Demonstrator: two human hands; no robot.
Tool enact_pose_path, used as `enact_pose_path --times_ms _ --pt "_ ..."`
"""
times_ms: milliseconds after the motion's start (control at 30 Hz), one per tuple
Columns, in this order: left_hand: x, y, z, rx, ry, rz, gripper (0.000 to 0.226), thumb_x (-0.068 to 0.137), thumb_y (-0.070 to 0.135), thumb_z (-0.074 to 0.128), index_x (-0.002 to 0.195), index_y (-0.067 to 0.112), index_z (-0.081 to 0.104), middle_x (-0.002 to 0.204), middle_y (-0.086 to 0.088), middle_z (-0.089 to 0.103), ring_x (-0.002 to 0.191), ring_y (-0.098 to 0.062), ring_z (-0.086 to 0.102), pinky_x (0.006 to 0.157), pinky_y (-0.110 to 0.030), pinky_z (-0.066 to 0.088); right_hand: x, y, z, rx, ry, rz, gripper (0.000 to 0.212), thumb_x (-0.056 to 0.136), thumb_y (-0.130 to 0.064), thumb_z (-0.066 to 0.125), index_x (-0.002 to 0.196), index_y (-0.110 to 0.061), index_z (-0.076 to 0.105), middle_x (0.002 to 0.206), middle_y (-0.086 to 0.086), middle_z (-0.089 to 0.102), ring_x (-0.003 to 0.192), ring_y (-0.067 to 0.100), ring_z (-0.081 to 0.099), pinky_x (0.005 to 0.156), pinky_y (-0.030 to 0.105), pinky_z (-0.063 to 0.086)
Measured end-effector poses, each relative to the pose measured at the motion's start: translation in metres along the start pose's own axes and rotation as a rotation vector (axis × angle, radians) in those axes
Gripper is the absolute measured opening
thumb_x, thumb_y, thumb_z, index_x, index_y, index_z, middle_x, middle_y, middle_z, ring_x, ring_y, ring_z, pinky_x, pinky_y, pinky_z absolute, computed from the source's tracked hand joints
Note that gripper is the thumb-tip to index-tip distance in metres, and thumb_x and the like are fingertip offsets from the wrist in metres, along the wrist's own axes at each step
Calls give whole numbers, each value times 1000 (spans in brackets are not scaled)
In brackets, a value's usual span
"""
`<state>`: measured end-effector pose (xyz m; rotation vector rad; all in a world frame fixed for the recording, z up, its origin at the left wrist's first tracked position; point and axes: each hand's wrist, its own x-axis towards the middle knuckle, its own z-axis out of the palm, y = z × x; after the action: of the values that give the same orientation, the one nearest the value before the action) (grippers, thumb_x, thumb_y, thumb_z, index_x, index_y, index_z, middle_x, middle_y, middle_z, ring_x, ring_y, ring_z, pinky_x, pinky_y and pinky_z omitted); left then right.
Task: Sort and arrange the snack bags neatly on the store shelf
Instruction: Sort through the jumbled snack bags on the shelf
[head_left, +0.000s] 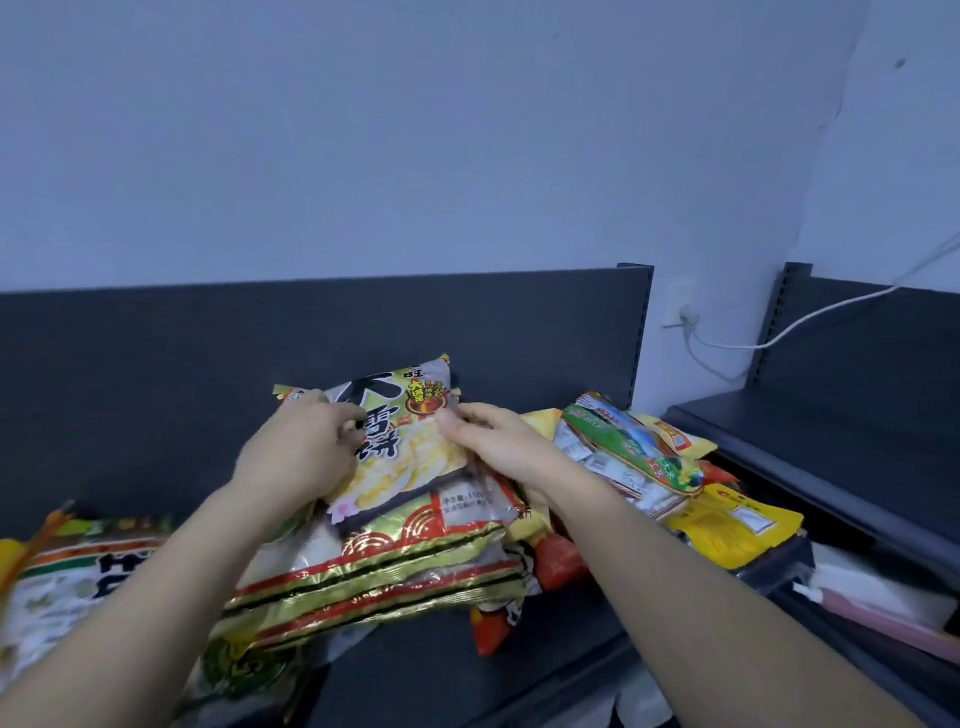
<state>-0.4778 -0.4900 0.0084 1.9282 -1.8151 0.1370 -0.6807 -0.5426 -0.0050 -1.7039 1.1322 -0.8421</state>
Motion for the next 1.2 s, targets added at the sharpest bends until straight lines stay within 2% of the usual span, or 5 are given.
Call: enact_pose_path --times_ms 133,533,933,1067,1200 --pt "-13 20 -8 -49 -141 -186 92 65 92 20 114 30 65 109 -3 47 121 -24 44 98 -41 43 -1 19 -26 -133 271 -103 36 95 -45 54 114 -17 66 109 -8 65 105 11 58 87 27 45" --pt "-31 54 16 1 -191 -190 125 44 98 21 151 35 18 159 5 16 146 -21 16 114 -55 22 -3 64 -47 162 52 431 46 92 -34 63 127 -8 47 127 13 53 112 33 56 68 39 59" --pt "-22 59 18 -200 -22 49 71 83 42 69 145 27 38 152 5 34 137 -12 35 109 -24 26 -6 12 -68 -238 566 -76 16 89 -10 56 91 -17 70 94 -4 68 87 17 60 72 24 43" --pt "-16 81 21 -654 -127 61 81 77 61 66 146 33 34 138 21 43 107 19 47 95 -14 35 -12 -15 -70 -95 629 -378 14 88 -10 62 83 -23 64 76 -14 61 73 6 57 71 21 46" --pt "3 79 27 -1170 -112 -181 97 61 88 50 135 24 45 126 9 60 116 -10 57 96 -31 44 -14 -12 -60 77 508 -463 23 87 -3 66 77 -24 63 72 -12 61 66 2 54 69 18 48"
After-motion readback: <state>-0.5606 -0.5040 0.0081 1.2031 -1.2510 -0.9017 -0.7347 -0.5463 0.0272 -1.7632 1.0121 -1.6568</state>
